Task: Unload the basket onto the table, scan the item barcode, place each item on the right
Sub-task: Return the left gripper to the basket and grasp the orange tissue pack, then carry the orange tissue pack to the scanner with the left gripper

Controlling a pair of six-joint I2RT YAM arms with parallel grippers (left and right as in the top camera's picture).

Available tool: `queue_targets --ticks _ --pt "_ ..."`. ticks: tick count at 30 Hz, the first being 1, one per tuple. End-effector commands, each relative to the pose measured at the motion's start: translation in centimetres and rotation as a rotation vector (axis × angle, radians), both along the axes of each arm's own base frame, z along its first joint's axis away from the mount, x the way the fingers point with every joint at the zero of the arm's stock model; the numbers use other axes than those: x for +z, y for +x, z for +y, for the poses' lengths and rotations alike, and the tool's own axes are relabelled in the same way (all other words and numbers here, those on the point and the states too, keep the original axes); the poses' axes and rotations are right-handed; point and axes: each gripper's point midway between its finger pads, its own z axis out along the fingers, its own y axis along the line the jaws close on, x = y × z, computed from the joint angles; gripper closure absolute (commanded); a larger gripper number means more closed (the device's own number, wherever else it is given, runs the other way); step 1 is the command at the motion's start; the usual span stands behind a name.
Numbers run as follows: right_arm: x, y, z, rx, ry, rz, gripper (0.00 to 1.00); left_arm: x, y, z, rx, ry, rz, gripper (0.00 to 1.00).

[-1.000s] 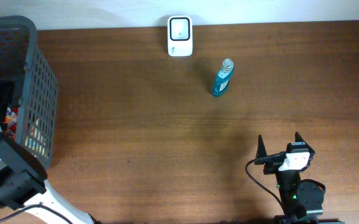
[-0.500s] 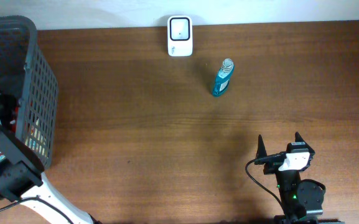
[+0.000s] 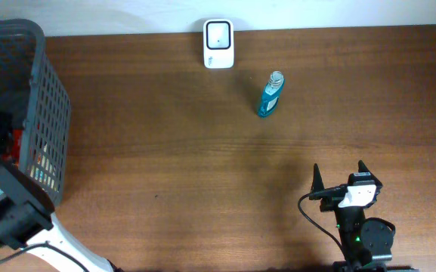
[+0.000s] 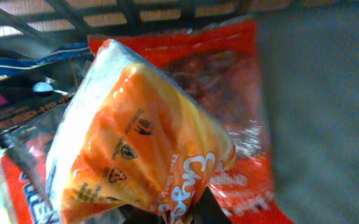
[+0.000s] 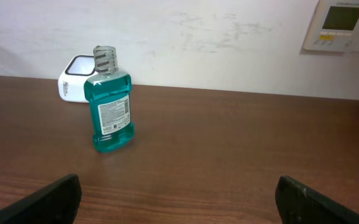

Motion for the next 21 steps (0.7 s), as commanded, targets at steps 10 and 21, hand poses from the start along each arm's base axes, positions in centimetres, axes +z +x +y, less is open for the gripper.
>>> queue_targets --ticks 10,21 --pt "-0.4 0.0 0.1 0.001 0.000 0.006 0.02 13.9 4.3 -7.2 -0.197 -0.104 -0.464 1.00" --pt "-0.4 0.0 0.1 0.001 0.000 0.006 0.02 30.2 2.2 -16.2 -0.424 0.094 -0.815 1.00"
